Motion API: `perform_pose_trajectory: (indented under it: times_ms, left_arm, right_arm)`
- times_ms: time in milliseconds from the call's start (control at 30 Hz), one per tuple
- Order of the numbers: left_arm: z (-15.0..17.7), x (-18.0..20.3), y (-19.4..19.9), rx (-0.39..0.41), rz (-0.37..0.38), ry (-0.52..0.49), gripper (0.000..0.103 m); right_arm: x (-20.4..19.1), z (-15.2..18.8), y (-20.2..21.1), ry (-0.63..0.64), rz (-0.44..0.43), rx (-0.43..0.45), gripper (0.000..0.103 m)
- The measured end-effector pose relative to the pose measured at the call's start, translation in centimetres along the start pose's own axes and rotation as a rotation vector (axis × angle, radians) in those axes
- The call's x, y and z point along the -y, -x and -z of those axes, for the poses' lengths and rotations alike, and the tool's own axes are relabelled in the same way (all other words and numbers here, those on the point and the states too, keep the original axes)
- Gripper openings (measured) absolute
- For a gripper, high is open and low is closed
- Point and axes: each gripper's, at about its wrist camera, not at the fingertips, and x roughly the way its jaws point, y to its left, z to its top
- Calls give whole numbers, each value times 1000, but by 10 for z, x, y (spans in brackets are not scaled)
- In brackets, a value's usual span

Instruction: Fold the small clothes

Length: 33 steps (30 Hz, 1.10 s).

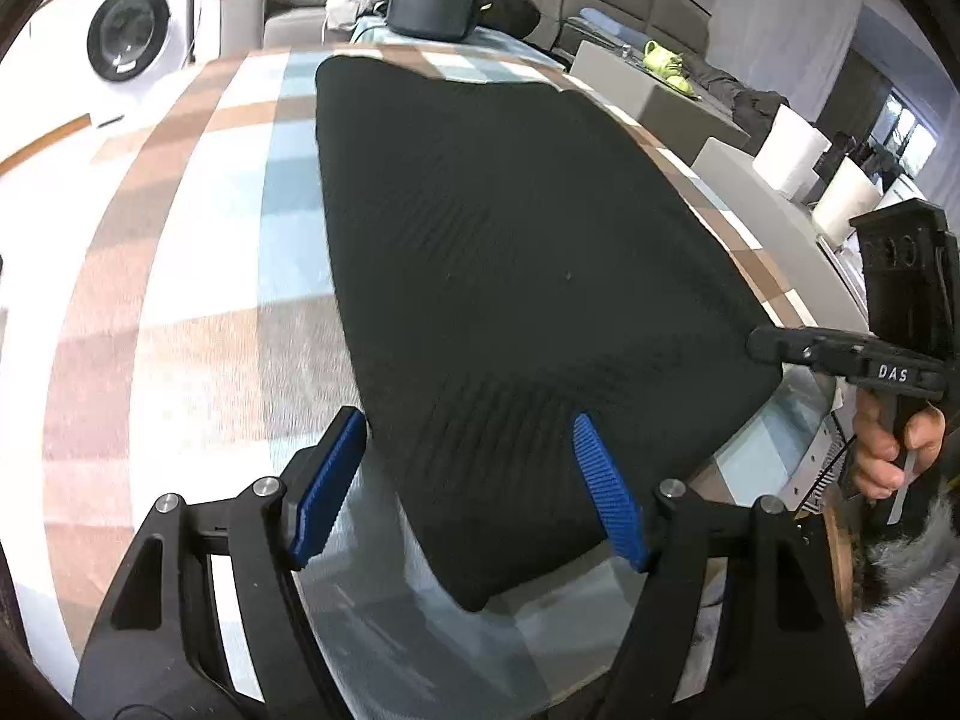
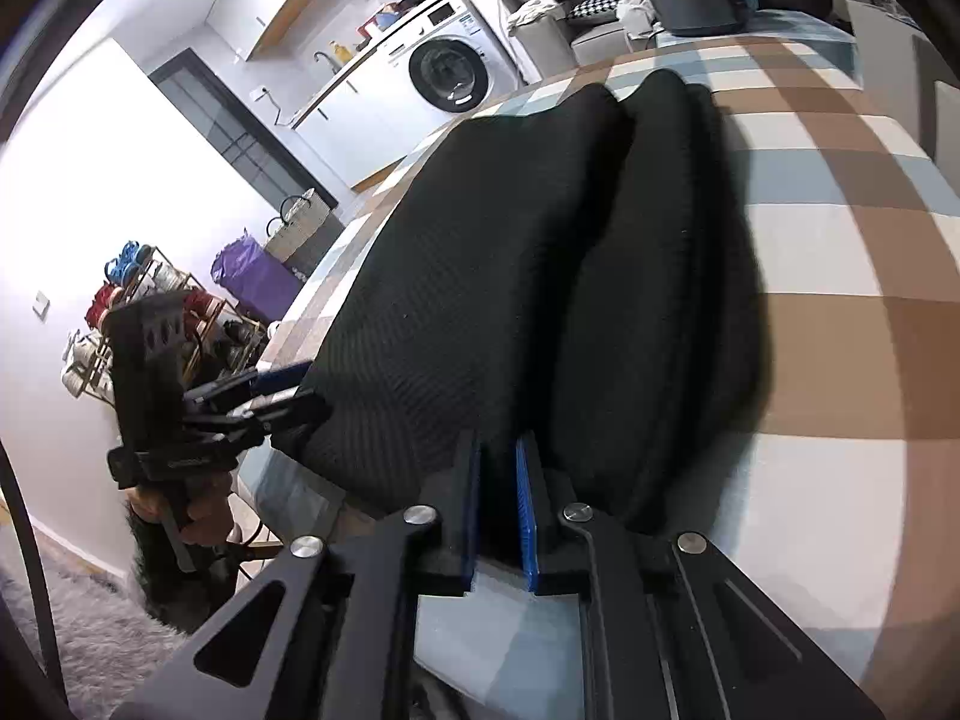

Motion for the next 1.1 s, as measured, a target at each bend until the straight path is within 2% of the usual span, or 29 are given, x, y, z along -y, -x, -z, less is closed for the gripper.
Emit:
perform_pose_trajectory:
  times_ms: [33,67,167,233,433,533,567,633,667,700,800,1000,1100]
  left_arm:
    - [0,-2,1,4,5,9,69]
    - [0,-4,2,8,6,14,69]
    - [-4,-8,3,23,-7,39,69]
    - [-5,-11,3,22,-7,59,69]
    - [-5,-10,-5,13,-19,79,69]
    - [-5,-6,-7,18,8,80,52]
    - [-6,-5,-7,23,2,76,49]
    - [-6,0,-7,36,-6,52,40]
    - [-7,2,-7,44,-6,44,36]
    - [-7,3,-6,46,-5,41,34]
    - [-11,3,-8,50,-17,45,33]
    - [-37,-14,-19,68,-54,83,33]
    - [-55,-18,-30,81,-105,68,33]
  right_arm:
    - [0,-1,5,4,11,8,12]
    - [-1,-1,10,9,28,24,19]
    - [3,-7,30,-20,124,120,55]
    - [11,-10,36,-39,172,119,56]
    - [25,-7,25,-114,136,56,56]
    - [22,0,15,-106,88,30,60]
    - [18,3,10,-101,92,27,63]
    - [9,4,1,-60,126,5,62]
    - [5,6,-1,-41,141,7,55]
    - [2,6,-3,-28,143,10,41]
    - [-3,2,-11,-12,161,26,30]
    - [-3,-20,-31,-32,181,44,28]
    - [-2,-36,-41,-56,195,55,28]
